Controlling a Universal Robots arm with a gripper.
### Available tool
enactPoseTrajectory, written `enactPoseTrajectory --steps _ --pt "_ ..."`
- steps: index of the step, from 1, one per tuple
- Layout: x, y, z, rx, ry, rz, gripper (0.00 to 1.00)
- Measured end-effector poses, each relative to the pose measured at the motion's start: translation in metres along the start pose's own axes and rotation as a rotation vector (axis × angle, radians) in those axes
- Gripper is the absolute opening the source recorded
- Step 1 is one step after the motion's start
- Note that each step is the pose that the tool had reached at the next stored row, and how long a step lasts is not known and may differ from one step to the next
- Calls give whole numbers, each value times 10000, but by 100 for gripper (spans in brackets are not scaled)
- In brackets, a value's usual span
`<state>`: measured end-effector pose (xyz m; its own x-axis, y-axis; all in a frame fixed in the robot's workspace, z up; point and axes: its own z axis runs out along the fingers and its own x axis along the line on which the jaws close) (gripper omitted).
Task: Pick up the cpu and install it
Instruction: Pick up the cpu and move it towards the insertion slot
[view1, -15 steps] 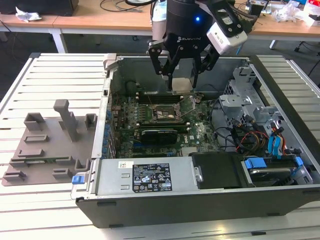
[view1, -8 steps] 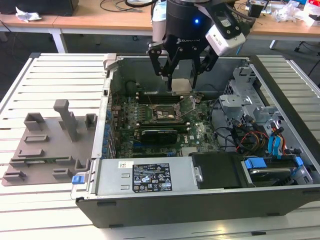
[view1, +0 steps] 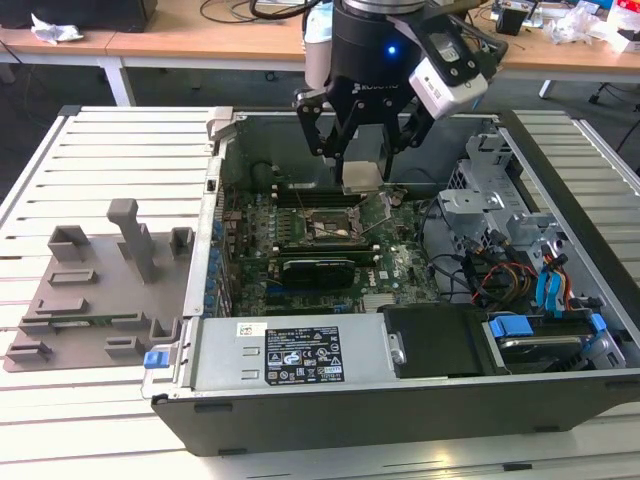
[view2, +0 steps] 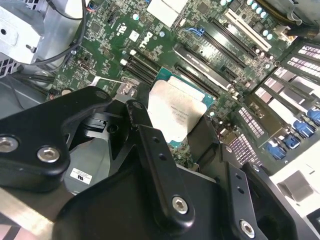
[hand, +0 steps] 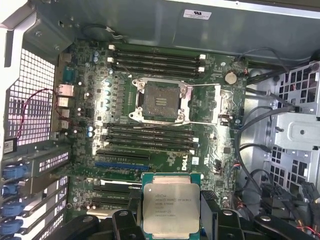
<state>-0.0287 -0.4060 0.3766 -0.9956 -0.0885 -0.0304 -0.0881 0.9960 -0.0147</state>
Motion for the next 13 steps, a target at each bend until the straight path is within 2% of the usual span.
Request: enactPoseTrajectory --steps 13 --pt "3 1 89 1 0 0 55"
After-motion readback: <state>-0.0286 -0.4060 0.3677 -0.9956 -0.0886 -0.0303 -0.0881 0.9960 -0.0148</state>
